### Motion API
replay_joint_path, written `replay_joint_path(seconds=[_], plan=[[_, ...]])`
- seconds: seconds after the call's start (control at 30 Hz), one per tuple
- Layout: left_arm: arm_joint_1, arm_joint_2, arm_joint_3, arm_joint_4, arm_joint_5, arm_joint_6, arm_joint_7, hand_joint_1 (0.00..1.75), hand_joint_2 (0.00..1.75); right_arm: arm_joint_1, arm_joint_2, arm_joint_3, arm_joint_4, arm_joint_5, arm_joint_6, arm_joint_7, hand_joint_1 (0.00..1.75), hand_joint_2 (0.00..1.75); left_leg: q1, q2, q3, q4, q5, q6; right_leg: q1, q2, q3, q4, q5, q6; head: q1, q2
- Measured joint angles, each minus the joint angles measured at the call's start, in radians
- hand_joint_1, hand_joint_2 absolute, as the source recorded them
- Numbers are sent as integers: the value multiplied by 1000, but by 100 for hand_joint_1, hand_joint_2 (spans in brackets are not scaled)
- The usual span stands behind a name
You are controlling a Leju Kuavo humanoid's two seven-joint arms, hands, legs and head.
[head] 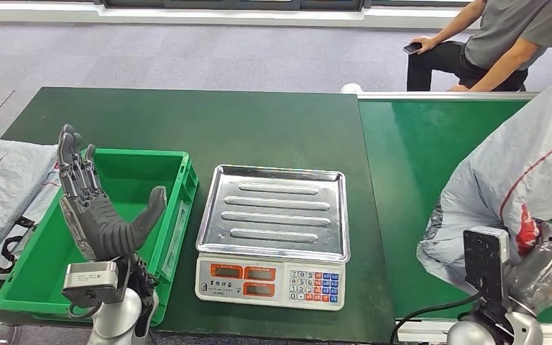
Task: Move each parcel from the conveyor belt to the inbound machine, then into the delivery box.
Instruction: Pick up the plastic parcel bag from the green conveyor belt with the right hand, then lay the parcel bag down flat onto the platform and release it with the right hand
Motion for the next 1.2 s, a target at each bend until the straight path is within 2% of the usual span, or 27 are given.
replay_joint_path(seconds=[0.37, 0.5, 0.77, 1.2], plan=[[-17, -4, 0, 12, 9, -1, 2, 0, 175, 3, 8, 99, -42, 0, 7, -33, 175, 175, 0, 0, 0, 0, 0, 0, 0, 0, 0, 0, 0, 0, 0, 0], [-26, -8, -2, 19, 15, -5, 1, 0, 175, -14, 7, 167, -34, 19, 52, -35, 175, 175, 0, 2, 0, 0, 0, 0, 0, 2, 0, 1, 0, 0, 0, 0], [-52, -18, -19, 47, 27, -6, 0, 0, 175, -106, -9, 370, 86, 27, 94, 0, 175, 175, 0, 2, 1, 0, 1, 0, 0, 1, 0, 1, 0, 0, 0, 0], [-61, -19, -32, 79, 40, 2, -10, 0, 175, -191, -31, 499, 241, -12, 129, -3, 175, 175, 0, 2, 0, 0, 1, -1, 0, 1, 0, 1, 0, -1, 0, 0]])
